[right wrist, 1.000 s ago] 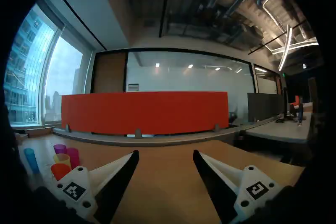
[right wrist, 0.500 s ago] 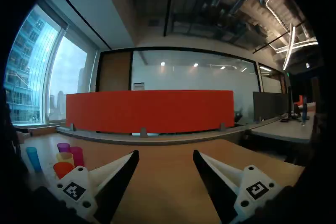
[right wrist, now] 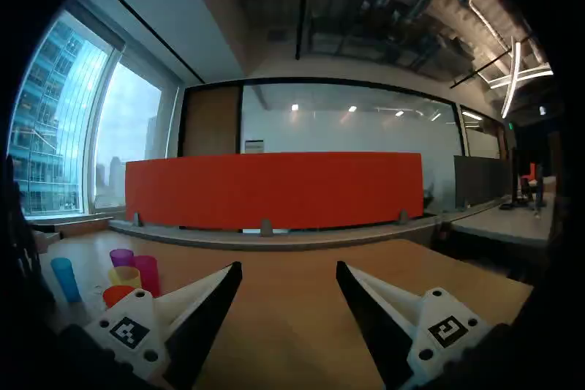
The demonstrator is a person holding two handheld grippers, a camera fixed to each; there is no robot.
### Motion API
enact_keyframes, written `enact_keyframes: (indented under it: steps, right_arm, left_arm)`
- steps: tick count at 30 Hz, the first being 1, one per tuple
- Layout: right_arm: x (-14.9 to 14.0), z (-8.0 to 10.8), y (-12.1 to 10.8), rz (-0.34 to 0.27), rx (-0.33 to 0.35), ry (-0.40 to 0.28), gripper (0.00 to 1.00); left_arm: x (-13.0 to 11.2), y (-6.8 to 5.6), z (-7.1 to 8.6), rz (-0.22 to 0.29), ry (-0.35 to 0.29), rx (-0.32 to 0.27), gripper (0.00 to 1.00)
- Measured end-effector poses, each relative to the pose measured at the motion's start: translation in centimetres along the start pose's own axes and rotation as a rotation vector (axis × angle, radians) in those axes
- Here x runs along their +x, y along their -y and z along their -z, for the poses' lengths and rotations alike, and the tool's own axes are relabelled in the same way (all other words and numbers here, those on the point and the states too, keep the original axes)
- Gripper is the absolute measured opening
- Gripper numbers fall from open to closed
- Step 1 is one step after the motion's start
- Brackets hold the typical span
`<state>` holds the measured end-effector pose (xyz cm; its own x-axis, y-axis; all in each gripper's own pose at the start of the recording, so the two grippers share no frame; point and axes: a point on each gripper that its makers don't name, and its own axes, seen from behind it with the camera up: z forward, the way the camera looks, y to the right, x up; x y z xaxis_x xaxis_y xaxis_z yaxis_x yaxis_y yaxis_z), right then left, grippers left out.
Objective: Pour water
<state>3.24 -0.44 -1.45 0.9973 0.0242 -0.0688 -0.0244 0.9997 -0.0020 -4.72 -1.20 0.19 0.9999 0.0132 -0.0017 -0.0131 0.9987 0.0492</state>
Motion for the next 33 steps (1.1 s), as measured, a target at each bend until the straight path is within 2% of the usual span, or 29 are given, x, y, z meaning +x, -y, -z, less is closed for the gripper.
enact_keyframes:
  steps: [9, 21, 33]
  right_arm:
    - [-2.0, -0.5, -0.2, -0.015, 0.007, 0.025, 1.00]
    - [-3.1, -0.8, -1.5, -0.026, -0.008, 0.047, 1.00]
    - [-3.5, -1.0, -1.1, 0.001, -0.005, 0.061, 1.00]
  left_arm:
    - [0.0, 0.0, 0.0, 0.000, 0.000, 0.000, 0.99]
    - [0.0, 0.0, -0.1, 0.000, 0.000, 0.000, 0.98]
    - [0.0, 0.0, 0.0, 0.000, 0.000, 0.000, 0.99]
